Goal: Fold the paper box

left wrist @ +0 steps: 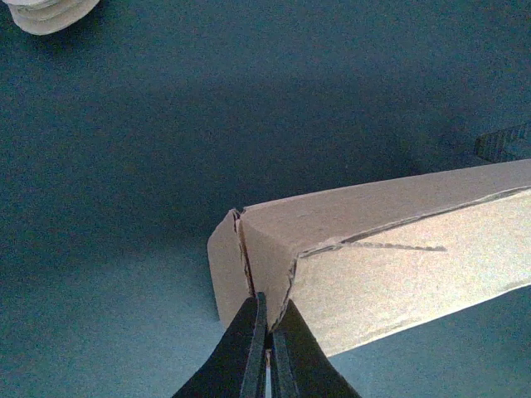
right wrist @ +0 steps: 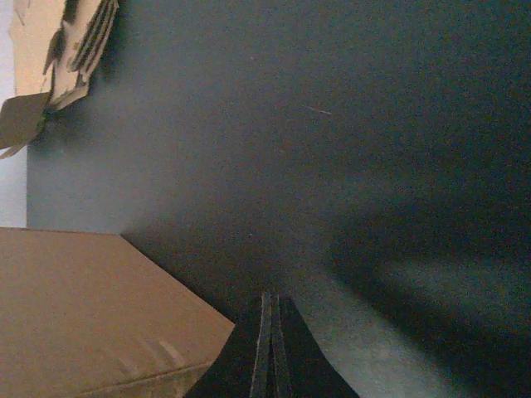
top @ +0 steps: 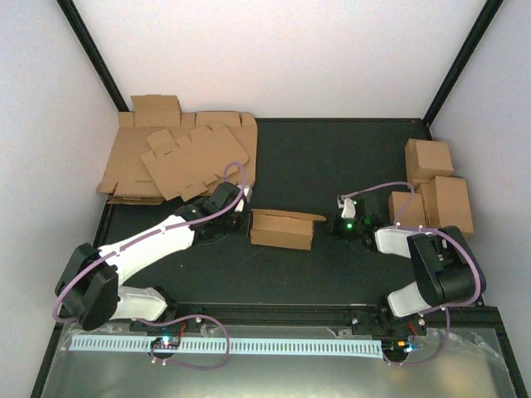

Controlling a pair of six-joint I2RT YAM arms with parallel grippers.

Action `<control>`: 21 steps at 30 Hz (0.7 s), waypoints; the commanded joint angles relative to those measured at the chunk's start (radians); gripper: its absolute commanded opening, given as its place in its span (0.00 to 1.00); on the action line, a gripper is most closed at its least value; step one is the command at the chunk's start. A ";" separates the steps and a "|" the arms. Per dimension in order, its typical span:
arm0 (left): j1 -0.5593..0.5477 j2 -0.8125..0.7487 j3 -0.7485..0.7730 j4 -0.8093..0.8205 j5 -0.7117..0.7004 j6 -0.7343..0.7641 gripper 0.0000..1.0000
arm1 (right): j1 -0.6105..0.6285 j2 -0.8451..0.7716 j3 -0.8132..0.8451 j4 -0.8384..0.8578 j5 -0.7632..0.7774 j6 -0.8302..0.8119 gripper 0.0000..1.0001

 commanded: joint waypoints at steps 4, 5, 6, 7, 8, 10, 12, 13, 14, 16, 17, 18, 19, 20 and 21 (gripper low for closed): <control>-0.003 0.000 -0.008 -0.006 0.066 -0.018 0.03 | -0.037 -0.065 -0.004 -0.052 0.034 -0.051 0.02; -0.004 0.002 -0.007 -0.004 0.065 -0.017 0.03 | -0.039 -0.089 -0.012 -0.062 0.045 -0.059 0.02; -0.003 0.004 -0.005 -0.005 0.066 -0.017 0.03 | -0.041 -0.117 -0.022 -0.075 0.058 -0.071 0.02; -0.004 0.004 -0.004 -0.005 0.064 -0.017 0.03 | -0.040 -0.151 -0.030 -0.092 0.079 -0.082 0.02; -0.004 0.005 -0.003 -0.005 0.064 -0.018 0.03 | -0.040 -0.183 -0.040 -0.115 0.107 -0.096 0.02; -0.004 0.004 -0.001 -0.004 0.064 -0.017 0.03 | -0.041 -0.259 -0.057 -0.158 0.171 -0.118 0.02; -0.003 0.004 -0.002 -0.003 0.065 -0.020 0.03 | -0.040 -0.334 -0.084 -0.150 0.167 -0.118 0.02; -0.003 0.005 -0.001 -0.003 0.066 -0.022 0.03 | -0.040 -0.363 -0.089 -0.157 0.168 -0.117 0.02; -0.003 0.005 -0.001 -0.003 0.066 -0.022 0.03 | -0.040 -0.388 -0.082 -0.180 0.179 -0.123 0.02; -0.003 0.006 0.000 -0.005 0.067 -0.021 0.03 | -0.040 -0.430 -0.058 -0.234 0.194 -0.166 0.02; -0.004 0.006 0.000 -0.004 0.066 -0.020 0.03 | -0.039 -0.449 -0.041 -0.261 0.203 -0.191 0.02; -0.004 0.006 0.000 -0.004 0.066 -0.020 0.04 | -0.039 -0.473 -0.027 -0.289 0.210 -0.214 0.02; -0.004 0.006 -0.001 -0.004 0.066 -0.020 0.03 | -0.039 -0.488 -0.011 -0.310 0.211 -0.238 0.02; -0.003 0.006 -0.001 -0.005 0.065 -0.020 0.03 | -0.039 -0.502 0.004 -0.334 0.216 -0.263 0.05; -0.004 0.006 0.000 -0.004 0.064 -0.020 0.04 | -0.037 -0.514 0.021 -0.357 0.222 -0.294 0.15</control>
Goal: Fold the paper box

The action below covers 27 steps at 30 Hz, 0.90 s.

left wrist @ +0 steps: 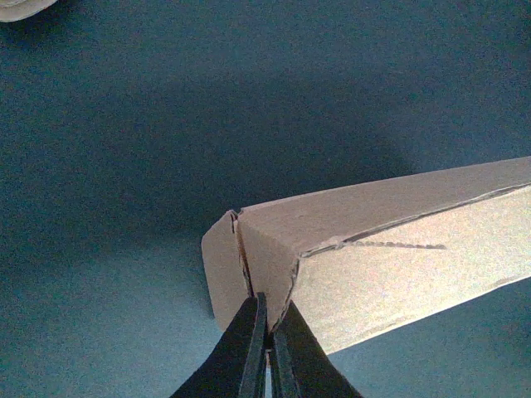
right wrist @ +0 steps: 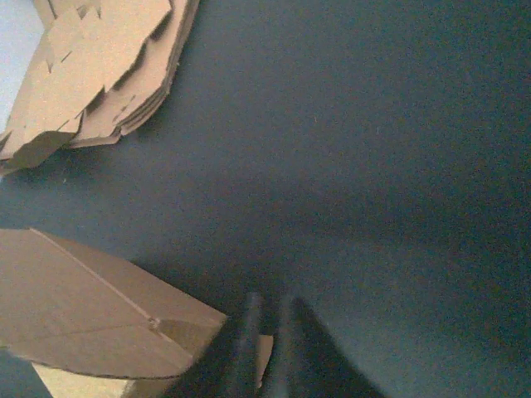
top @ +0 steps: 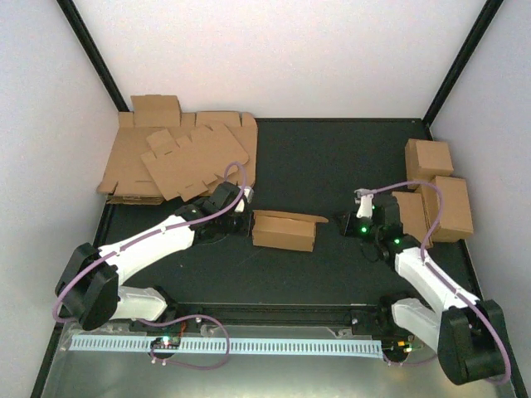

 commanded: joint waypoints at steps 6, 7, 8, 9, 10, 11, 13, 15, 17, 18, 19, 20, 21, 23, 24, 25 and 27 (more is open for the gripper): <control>-0.003 0.004 -0.004 -0.018 0.021 -0.007 0.04 | 0.083 -0.144 0.122 -0.220 0.114 -0.208 0.57; -0.004 0.002 -0.005 -0.022 0.020 -0.006 0.04 | 0.114 -0.157 0.126 -0.231 0.123 -0.217 0.58; -0.004 -0.001 -0.006 -0.024 0.017 -0.006 0.03 | 0.134 -0.167 0.128 -0.237 0.128 -0.223 0.59; -0.003 -0.004 -0.008 -0.025 0.016 -0.006 0.04 | 0.151 -0.174 0.128 -0.242 0.125 -0.231 0.59; -0.004 -0.006 -0.009 -0.028 0.015 -0.005 0.04 | 0.167 -0.178 0.127 -0.242 0.123 -0.242 0.60; -0.003 -0.009 -0.010 -0.030 0.014 -0.006 0.03 | 0.185 -0.178 0.126 -0.242 0.128 -0.250 0.60; -0.003 -0.013 -0.010 -0.033 0.012 -0.005 0.04 | 0.228 -0.169 0.121 -0.236 0.163 -0.261 0.61; -0.003 -0.015 -0.011 -0.035 0.012 -0.003 0.03 | 0.274 -0.157 0.119 -0.225 0.213 -0.273 0.61; -0.003 -0.015 -0.012 -0.037 0.011 -0.004 0.04 | 0.320 -0.147 0.121 -0.214 0.263 -0.284 0.61; -0.003 -0.015 -0.013 -0.037 0.010 -0.004 0.03 | 0.334 -0.141 0.125 -0.211 0.279 -0.288 0.60; -0.004 -0.015 -0.014 -0.036 0.009 -0.004 0.04 | 0.345 -0.135 0.131 -0.214 0.300 -0.288 0.60; -0.004 -0.015 -0.015 -0.035 0.010 -0.005 0.04 | 0.352 -0.125 0.141 -0.218 0.323 -0.286 0.60; -0.003 -0.014 -0.016 -0.035 0.010 -0.005 0.04 | 0.354 -0.117 0.148 -0.224 0.340 -0.288 0.59; -0.003 -0.015 -0.018 -0.033 0.011 -0.007 0.04 | 0.356 -0.098 0.159 -0.232 0.349 -0.286 0.57; -0.003 -0.015 -0.021 -0.030 0.012 -0.006 0.03 | 0.356 -0.088 0.162 -0.230 0.343 -0.283 0.56; -0.004 -0.015 -0.023 -0.029 0.013 -0.007 0.04 | 0.358 -0.079 0.166 -0.230 0.340 -0.281 0.56; -0.003 -0.015 -0.026 -0.027 0.014 -0.006 0.04 | 0.362 -0.069 0.176 -0.232 0.364 -0.279 0.56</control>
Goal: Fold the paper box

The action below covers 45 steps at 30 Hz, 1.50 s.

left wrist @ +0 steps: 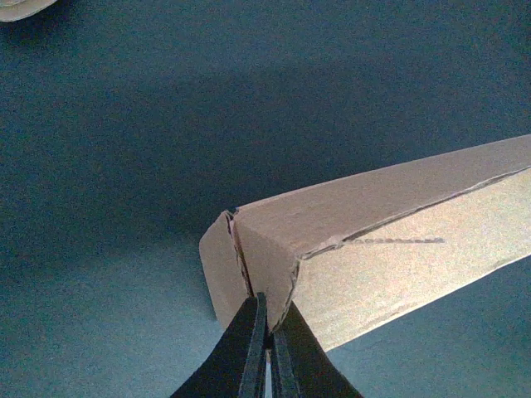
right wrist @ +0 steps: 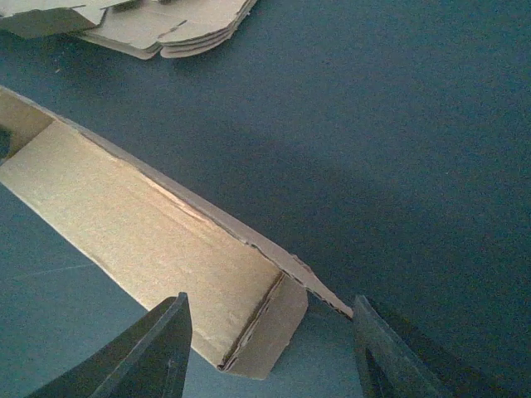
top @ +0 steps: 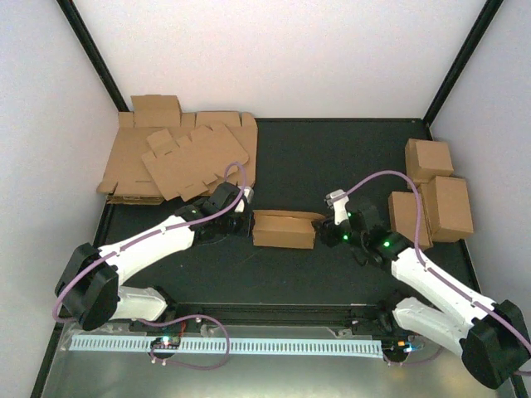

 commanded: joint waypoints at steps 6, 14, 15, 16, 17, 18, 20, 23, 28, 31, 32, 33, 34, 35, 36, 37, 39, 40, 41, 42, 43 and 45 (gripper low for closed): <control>-0.005 -0.014 -0.025 -0.027 0.013 -0.005 0.04 | 0.015 0.006 0.063 -0.022 0.121 -0.011 0.61; -0.005 -0.014 -0.026 -0.024 0.014 -0.004 0.04 | 0.015 -0.019 0.036 0.015 0.127 -0.026 0.71; -0.005 -0.014 -0.026 -0.024 0.014 -0.004 0.03 | 0.015 0.001 0.035 0.022 0.103 -0.033 0.71; -0.005 -0.014 -0.026 -0.022 0.015 -0.004 0.04 | 0.016 0.026 0.041 0.025 0.082 -0.035 0.71; -0.005 -0.014 -0.026 -0.022 0.016 -0.004 0.04 | 0.015 0.053 0.053 0.019 0.066 -0.034 0.70; -0.005 -0.014 -0.025 -0.022 0.017 -0.003 0.03 | 0.014 0.079 0.064 0.010 0.054 -0.034 0.70; -0.005 -0.014 -0.025 -0.023 0.015 -0.002 0.04 | 0.014 0.117 0.084 0.000 0.037 -0.030 0.67; -0.005 -0.014 -0.025 -0.026 0.015 -0.002 0.03 | 0.015 0.127 0.098 -0.006 0.011 -0.022 0.60; -0.008 -0.014 -0.028 -0.021 0.023 -0.008 0.03 | 0.015 0.126 0.113 -0.037 -0.035 0.002 0.47; -0.008 -0.014 -0.031 -0.015 0.025 -0.010 0.03 | 0.016 0.141 0.116 -0.055 -0.052 0.019 0.40; -0.010 -0.014 -0.032 -0.014 0.025 -0.010 0.04 | 0.015 0.144 0.117 -0.061 -0.056 0.025 0.38; -0.010 -0.014 -0.032 -0.014 0.025 -0.010 0.04 | 0.016 0.146 0.119 -0.067 -0.058 0.029 0.38; -0.010 -0.014 -0.033 -0.014 0.025 -0.011 0.04 | 0.016 0.148 0.120 -0.070 -0.060 0.038 0.37; -0.010 -0.014 -0.033 -0.012 0.024 -0.011 0.03 | 0.016 0.149 0.121 -0.072 -0.063 0.043 0.34; -0.011 -0.014 -0.032 -0.011 0.024 -0.013 0.04 | 0.016 0.150 0.125 -0.078 -0.066 0.048 0.32; -0.011 -0.014 -0.033 -0.010 0.023 -0.013 0.03 | 0.016 0.150 0.129 -0.086 -0.067 0.054 0.31; -0.012 -0.014 -0.034 -0.010 0.023 -0.015 0.04 | 0.016 0.152 0.136 -0.100 -0.067 0.064 0.31; -0.012 -0.014 -0.034 -0.009 0.023 -0.015 0.04 | 0.016 0.151 0.138 -0.105 -0.064 0.069 0.33; -0.012 -0.014 -0.034 -0.008 0.023 -0.016 0.04 | 0.016 0.149 0.138 -0.113 -0.056 0.068 0.40; -0.012 -0.014 -0.034 -0.008 0.022 -0.016 0.04 | 0.016 0.147 0.137 -0.122 -0.041 0.068 0.46; -0.012 -0.014 -0.034 -0.008 0.020 -0.016 0.03 | 0.016 0.144 0.135 -0.129 -0.028 0.062 0.48; -0.013 -0.014 -0.034 -0.008 0.020 -0.014 0.04 | 0.017 0.142 0.130 -0.140 -0.006 0.051 0.49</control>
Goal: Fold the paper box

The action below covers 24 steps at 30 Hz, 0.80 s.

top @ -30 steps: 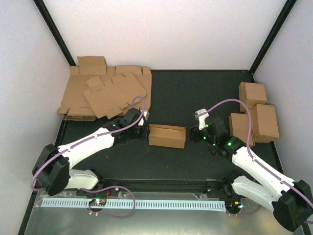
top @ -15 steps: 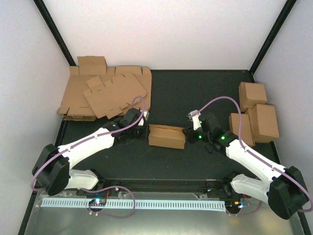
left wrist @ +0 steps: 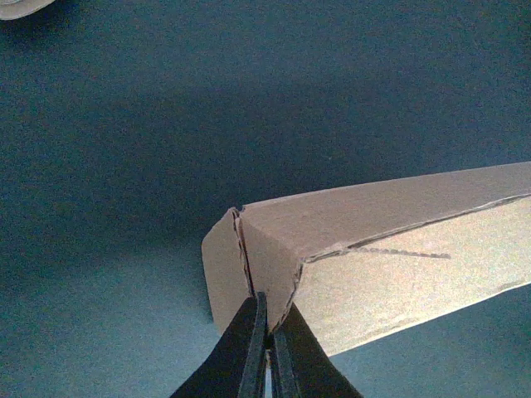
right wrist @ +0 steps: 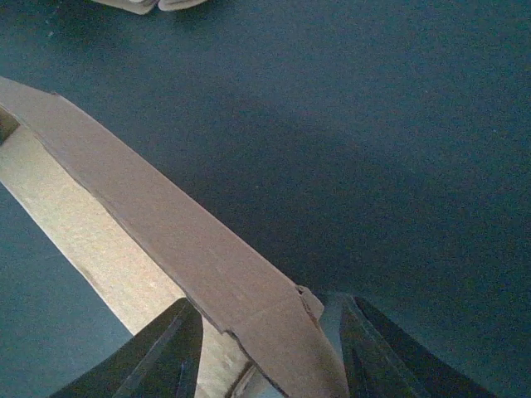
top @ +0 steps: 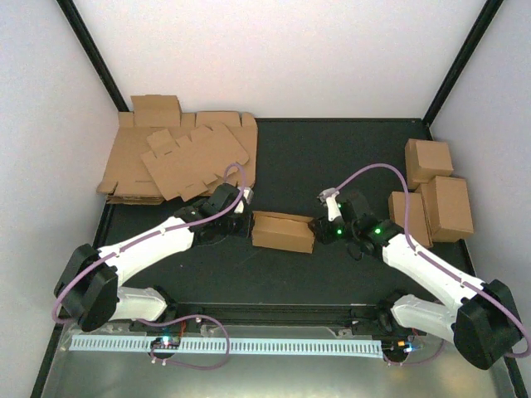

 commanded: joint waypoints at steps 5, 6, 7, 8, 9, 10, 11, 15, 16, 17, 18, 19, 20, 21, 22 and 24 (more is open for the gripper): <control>-0.013 -0.006 -0.017 -0.028 0.020 -0.014 0.04 | 0.005 -0.001 0.027 -0.059 0.041 0.002 0.39; -0.013 -0.006 -0.016 -0.028 0.020 -0.014 0.03 | 0.005 -0.004 0.029 -0.059 0.036 0.007 0.37; -0.013 -0.006 -0.016 -0.027 0.020 -0.014 0.03 | 0.005 -0.004 0.031 -0.057 0.032 0.014 0.36; -0.014 -0.006 -0.016 -0.025 0.019 -0.015 0.04 | 0.005 -0.003 0.034 -0.058 0.029 0.022 0.35; -0.013 -0.006 -0.017 -0.024 0.019 -0.015 0.04 | 0.005 -0.002 0.039 -0.062 0.027 0.031 0.34; -0.014 -0.006 -0.018 -0.022 0.020 -0.017 0.04 | 0.005 0.001 0.044 -0.066 0.024 0.045 0.34; -0.015 -0.006 -0.020 -0.018 0.020 -0.019 0.03 | 0.005 0.006 0.050 -0.074 0.023 0.055 0.34; -0.023 -0.006 -0.032 -0.003 0.016 -0.028 0.04 | 0.005 0.018 0.071 -0.097 0.011 0.106 0.30; -0.025 -0.006 -0.034 -0.001 0.015 -0.029 0.03 | 0.005 0.017 0.071 -0.097 0.008 0.112 0.30; -0.025 -0.006 -0.034 0.000 0.014 -0.031 0.03 | 0.005 0.015 0.071 -0.095 0.003 0.116 0.29; -0.026 -0.007 -0.035 0.002 0.014 -0.033 0.04 | 0.005 0.014 0.071 -0.093 -0.005 0.119 0.28; -0.028 -0.007 -0.037 0.004 0.014 -0.036 0.04 | 0.005 0.014 0.071 -0.091 -0.011 0.124 0.26; -0.029 -0.006 -0.039 0.008 0.014 -0.037 0.04 | 0.005 0.014 0.071 -0.089 -0.016 0.130 0.25; -0.032 -0.006 -0.040 0.010 0.012 -0.040 0.03 | 0.006 0.013 0.071 -0.086 -0.023 0.135 0.25; -0.035 -0.006 -0.043 0.012 0.011 -0.043 0.04 | 0.005 0.012 0.071 -0.084 -0.030 0.140 0.25; -0.040 -0.037 -0.045 0.015 0.007 -0.048 0.03 | 0.006 0.011 0.073 -0.082 -0.032 0.158 0.24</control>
